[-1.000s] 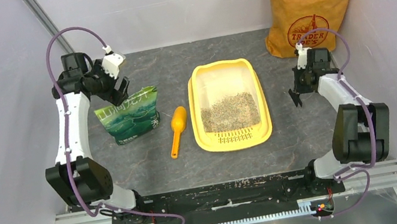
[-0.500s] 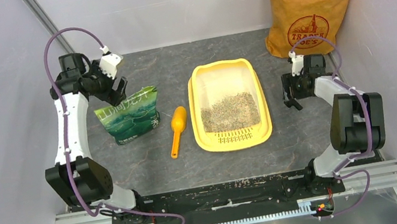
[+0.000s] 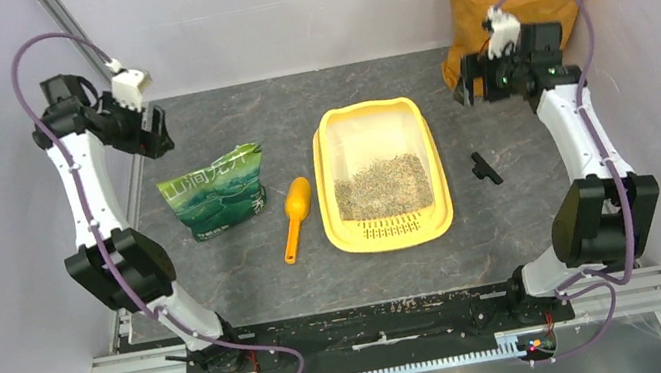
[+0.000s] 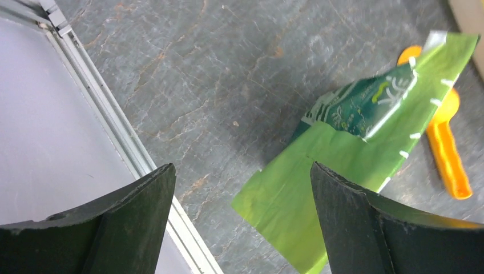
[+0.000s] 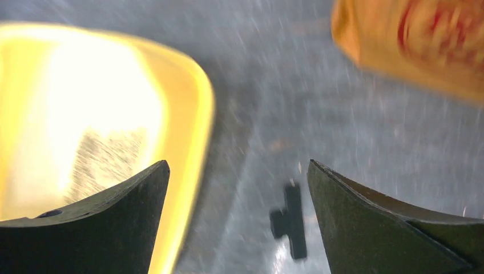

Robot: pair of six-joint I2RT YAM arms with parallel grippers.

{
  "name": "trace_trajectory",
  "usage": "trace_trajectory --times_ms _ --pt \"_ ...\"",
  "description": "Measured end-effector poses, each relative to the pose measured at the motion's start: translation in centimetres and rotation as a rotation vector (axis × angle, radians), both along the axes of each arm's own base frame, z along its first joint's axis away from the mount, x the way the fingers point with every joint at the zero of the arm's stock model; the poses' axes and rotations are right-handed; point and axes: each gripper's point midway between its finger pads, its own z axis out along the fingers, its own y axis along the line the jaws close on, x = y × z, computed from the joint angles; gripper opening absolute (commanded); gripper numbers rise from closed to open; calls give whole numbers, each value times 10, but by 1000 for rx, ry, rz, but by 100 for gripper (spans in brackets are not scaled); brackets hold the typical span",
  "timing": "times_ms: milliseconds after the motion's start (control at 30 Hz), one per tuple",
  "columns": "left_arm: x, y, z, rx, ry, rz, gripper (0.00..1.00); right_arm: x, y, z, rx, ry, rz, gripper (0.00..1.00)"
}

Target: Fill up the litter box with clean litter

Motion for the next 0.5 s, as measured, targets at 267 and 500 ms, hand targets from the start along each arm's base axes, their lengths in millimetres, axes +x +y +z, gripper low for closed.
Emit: trace_trajectory --times_ms 267,500 --pt "-1 26 -4 -287 168 299 94 31 117 144 160 -279 232 95" --pt "-37 43 -32 -487 352 628 95 33 224 138 296 -213 407 96"
